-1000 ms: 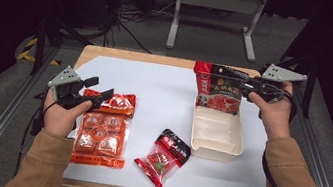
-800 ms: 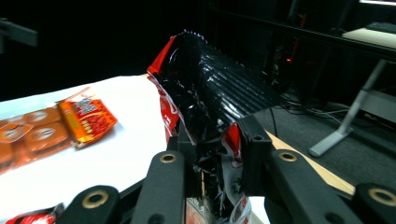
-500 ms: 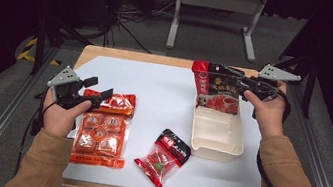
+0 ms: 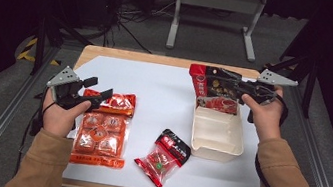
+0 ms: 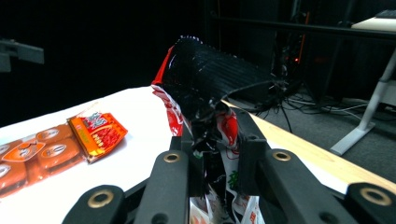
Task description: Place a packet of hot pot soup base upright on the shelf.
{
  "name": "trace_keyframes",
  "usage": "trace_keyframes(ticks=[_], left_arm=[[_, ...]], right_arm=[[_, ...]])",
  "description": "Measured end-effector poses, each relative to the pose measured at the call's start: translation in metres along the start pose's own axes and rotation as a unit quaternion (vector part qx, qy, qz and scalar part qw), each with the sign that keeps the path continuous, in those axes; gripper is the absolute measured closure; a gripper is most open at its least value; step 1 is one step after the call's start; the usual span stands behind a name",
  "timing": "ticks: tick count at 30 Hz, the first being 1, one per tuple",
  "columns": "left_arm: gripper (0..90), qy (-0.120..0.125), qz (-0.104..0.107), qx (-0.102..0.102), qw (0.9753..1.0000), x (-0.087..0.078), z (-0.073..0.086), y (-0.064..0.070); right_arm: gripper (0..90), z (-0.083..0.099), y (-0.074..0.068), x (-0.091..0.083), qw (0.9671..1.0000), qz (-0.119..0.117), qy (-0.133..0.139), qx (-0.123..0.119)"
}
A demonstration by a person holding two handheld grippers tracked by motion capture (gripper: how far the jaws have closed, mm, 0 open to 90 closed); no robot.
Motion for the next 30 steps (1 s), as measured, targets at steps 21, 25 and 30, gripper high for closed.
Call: trace_keyframes(ticks=[21, 25, 30], left_arm=[[25.1, 0.000, -0.002, -0.002, 1.0000, 0.000, 0.000, -0.002], [25.0, -0.001, -0.001, -0.001, 1.0000, 0.000, 0.000, -0.002], [24.9, -0.002, -0.001, -0.002, 1.0000, 0.001, 0.001, -0.003]], right_arm=[[80.0, 0.024, 0.014, -0.029, 0.9977, 0.059, 0.000, 0.033], [79.3, 0.022, 0.013, -0.028, 0.9977, 0.064, -0.009, 0.022], [72.0, 0.014, 0.008, -0.021, 0.9964, 0.072, -0.042, -0.010]])
Point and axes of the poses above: each handheld gripper's, and its own axes: x roughly forward along the jaws, z roughly out of its underside, y roughly to its right, the point moved 2 cm from there along x, roughly forward along the jaws, and after that the axes turned 14 degrees about y, right-handed, at the moved point
